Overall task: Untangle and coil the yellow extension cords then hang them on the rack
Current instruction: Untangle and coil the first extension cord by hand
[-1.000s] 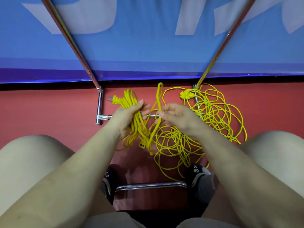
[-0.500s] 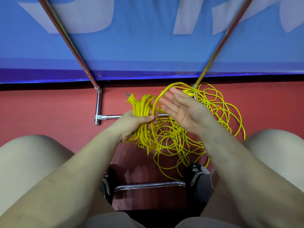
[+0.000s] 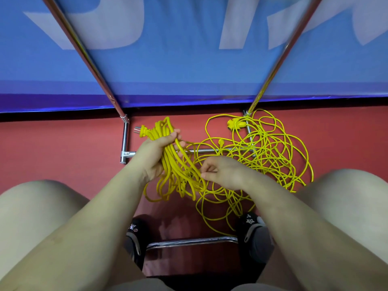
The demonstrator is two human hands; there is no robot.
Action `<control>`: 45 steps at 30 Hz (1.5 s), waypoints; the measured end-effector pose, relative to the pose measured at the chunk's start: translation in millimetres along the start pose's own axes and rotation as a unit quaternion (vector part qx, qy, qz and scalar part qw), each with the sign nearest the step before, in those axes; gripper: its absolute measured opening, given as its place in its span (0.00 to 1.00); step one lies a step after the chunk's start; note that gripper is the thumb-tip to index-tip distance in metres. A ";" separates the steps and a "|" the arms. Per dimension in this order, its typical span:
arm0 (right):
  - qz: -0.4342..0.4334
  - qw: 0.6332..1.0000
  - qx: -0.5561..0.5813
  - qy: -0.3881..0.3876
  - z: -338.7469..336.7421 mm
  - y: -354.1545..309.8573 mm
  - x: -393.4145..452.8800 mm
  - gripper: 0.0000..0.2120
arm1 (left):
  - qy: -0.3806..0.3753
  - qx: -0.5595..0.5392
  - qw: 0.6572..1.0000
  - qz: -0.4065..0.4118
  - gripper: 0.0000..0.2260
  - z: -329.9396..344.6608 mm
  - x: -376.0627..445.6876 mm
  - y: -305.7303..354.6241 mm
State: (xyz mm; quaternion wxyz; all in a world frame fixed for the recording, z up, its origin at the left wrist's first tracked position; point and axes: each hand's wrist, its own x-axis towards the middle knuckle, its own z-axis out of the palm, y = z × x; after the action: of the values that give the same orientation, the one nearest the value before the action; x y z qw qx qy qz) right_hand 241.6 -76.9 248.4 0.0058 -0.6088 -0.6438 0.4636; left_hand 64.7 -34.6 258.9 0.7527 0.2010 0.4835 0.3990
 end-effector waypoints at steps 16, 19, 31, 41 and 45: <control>-0.071 0.983 0.111 0.127 -1.7 -8.1 1.5 0.03 | 0.014 -0.127 0.992 0.015 0.07 3.1 0.8 11.4; -0.083 0.983 0.107 0.125 -4.5 -9.4 2.4 0.02 | 0.047 -0.125 0.990 0.039 0.08 0.2 2.8 14.0; -0.002 0.998 -0.060 -0.007 -0.2 9.9 5.8 0.04 | 0.108 -0.184 0.971 0.104 0.07 -18.1 6.6 33.3; 0.069 0.989 0.054 0.123 -15.6 17.4 10.6 0.11 | 0.076 -0.187 0.975 0.093 0.09 -22.1 6.1 36.0; 0.067 0.954 0.259 0.136 -25.7 0.9 4.1 0.06 | 0.068 -0.129 0.986 0.077 0.09 -18.7 7.3 29.7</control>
State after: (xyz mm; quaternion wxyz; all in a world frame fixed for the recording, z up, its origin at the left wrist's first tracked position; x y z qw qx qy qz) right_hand 256.0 -58.7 260.2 0.2198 -0.6850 -0.4524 0.5270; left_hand 37.6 -12.6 266.8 0.7051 0.1114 0.4609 0.5272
